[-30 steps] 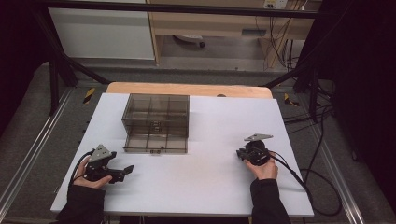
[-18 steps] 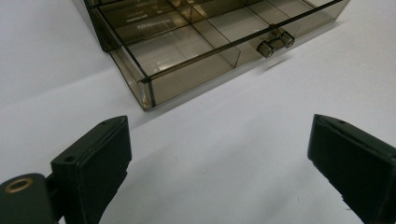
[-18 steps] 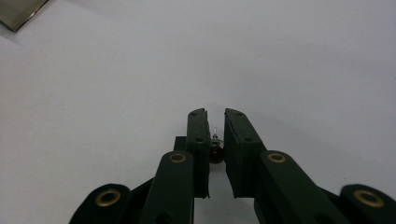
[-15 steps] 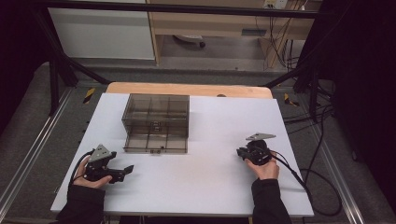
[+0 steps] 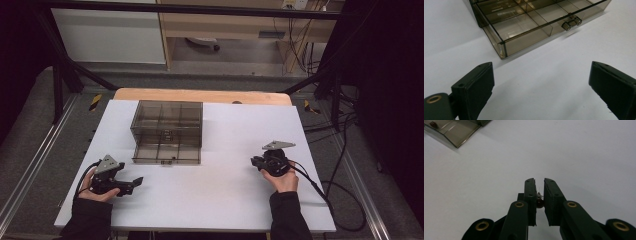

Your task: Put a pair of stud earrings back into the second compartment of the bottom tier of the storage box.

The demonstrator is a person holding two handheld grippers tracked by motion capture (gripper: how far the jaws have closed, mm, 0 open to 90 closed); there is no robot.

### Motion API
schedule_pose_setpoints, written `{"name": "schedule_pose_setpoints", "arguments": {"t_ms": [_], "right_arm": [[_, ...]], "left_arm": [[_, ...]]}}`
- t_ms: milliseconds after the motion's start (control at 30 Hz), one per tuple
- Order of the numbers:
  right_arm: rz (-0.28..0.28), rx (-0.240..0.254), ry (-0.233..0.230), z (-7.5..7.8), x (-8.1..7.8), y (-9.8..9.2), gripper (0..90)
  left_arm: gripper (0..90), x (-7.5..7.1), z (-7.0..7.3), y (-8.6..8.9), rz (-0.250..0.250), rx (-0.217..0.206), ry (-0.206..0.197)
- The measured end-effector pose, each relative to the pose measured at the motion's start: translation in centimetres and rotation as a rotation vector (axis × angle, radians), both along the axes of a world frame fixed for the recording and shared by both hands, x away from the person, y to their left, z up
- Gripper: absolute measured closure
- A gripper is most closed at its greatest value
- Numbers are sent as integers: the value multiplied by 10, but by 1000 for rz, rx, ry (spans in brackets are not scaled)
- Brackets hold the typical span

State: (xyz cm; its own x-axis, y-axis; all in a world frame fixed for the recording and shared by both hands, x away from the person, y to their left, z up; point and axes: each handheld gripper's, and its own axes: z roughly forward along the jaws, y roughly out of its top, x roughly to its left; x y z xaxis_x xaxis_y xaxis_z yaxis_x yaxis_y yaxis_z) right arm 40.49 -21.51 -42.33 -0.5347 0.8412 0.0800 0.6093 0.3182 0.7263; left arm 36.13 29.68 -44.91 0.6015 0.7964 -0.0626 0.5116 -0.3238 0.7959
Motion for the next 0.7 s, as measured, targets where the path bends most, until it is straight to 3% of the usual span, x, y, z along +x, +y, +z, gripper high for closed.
{"name": "schedule_pose_setpoints", "arguments": {"t_ms": [700], "right_arm": [[80, 19, -29, 17, -1, 27, 826]], "left_arm": [[62, 0, 0, 0, 2, -1, 2]]}}
